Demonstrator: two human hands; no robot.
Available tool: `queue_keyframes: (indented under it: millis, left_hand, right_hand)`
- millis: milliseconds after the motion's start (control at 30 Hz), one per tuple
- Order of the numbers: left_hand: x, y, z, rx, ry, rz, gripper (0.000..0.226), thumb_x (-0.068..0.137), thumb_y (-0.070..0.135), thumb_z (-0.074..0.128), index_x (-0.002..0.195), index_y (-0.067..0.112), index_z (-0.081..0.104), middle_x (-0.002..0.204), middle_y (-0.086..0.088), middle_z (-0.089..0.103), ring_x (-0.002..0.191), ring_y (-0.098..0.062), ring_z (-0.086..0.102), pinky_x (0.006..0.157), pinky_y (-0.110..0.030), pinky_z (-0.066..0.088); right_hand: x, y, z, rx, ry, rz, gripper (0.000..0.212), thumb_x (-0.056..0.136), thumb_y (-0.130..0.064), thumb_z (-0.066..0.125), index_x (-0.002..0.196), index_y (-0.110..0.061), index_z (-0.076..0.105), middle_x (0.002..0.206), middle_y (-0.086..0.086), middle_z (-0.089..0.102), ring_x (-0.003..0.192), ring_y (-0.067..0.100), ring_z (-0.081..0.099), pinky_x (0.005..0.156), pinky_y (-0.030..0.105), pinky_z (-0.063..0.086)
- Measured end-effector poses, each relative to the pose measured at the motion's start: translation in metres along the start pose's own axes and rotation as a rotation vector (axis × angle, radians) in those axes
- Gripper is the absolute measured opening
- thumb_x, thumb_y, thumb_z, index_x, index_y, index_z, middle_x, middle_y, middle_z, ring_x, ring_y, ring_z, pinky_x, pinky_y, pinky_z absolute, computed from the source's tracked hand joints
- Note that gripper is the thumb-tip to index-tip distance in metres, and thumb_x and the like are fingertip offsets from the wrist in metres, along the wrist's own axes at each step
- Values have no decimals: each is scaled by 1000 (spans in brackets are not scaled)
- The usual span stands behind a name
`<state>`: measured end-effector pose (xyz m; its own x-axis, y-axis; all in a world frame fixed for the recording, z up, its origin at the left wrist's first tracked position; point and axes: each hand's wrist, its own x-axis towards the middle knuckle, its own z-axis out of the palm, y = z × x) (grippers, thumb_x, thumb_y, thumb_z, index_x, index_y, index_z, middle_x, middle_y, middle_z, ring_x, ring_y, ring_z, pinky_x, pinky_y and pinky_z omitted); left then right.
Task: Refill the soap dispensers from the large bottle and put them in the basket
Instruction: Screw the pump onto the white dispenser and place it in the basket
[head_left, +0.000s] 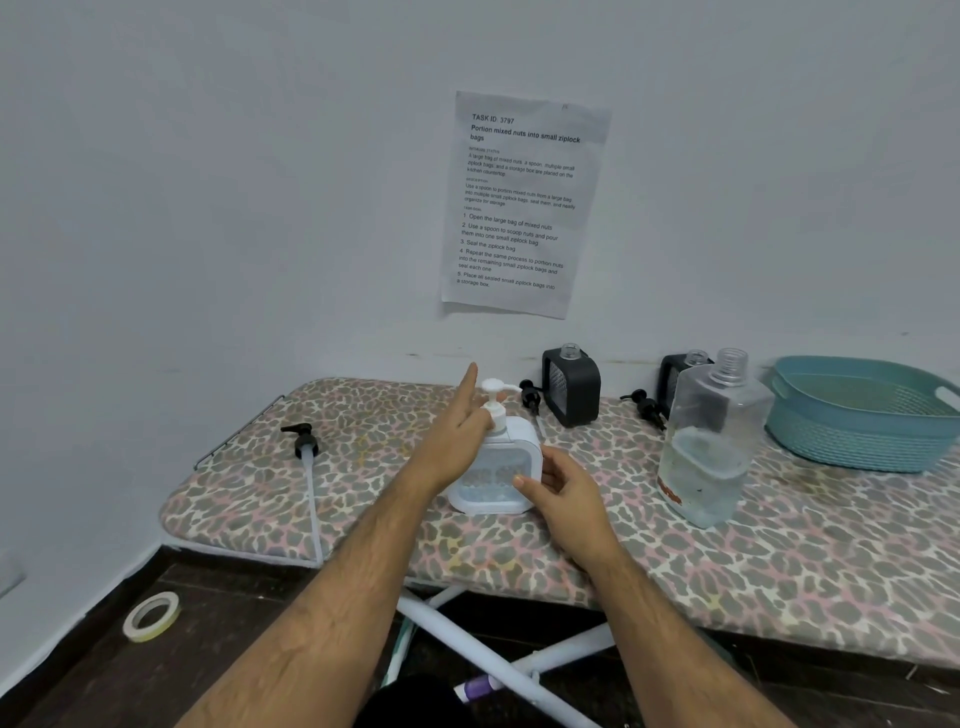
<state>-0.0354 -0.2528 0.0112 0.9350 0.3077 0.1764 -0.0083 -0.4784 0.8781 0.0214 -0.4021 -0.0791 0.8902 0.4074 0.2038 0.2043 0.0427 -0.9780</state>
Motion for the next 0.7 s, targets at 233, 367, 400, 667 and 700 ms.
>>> queue_keyframes:
  millis: [233, 367, 400, 667, 700]
  left_hand:
    - [0, -2, 6, 17, 336, 87, 84, 76, 38, 84, 145, 27, 39, 99, 13, 58, 103, -7, 58, 90, -24, 44]
    - [-1, -2, 6, -29, 363, 84, 80, 72, 32, 87, 139, 29, 44, 92, 9, 63, 94, -6, 62, 88, -30, 52]
    - [-1, -2, 6, -39, 371, 83, 79, 72, 32, 87, 138, 30, 44, 92, 11, 65, 95, -6, 63, 89, -32, 53]
    - [-7, -6, 12, -42, 305, 103, 57, 91, 13, 58, 141, 34, 41, 118, -4, 69, 107, -4, 61, 80, -16, 48]
    - [-6, -6, 12, -46, 279, 106, 57, 93, 11, 54, 144, 33, 40, 125, -6, 66, 110, -5, 60, 81, -14, 46]
  right_hand:
    - [0, 1, -1, 1, -8, -8, 40, 88, -12, 73, 127, -14, 62, 113, -3, 71, 101, 9, 69, 90, 35, 58]
    - [0, 0, -1, -4, -4, -7, 40, 88, -12, 73, 126, -15, 62, 112, -3, 71, 100, 7, 69, 89, 34, 58]
    - [0, 0, -1, 0, -5, -5, 40, 88, -12, 73, 126, -15, 62, 112, -3, 71, 100, 7, 69, 89, 35, 58]
    - [-1, -1, 0, 9, 0, -5, 39, 87, -10, 74, 124, -15, 63, 111, -3, 72, 99, 8, 70, 88, 33, 58]
    - [-1, -1, 0, 8, -1, -6, 39, 87, -10, 73, 124, -15, 63, 111, -3, 72, 99, 7, 70, 88, 32, 58]
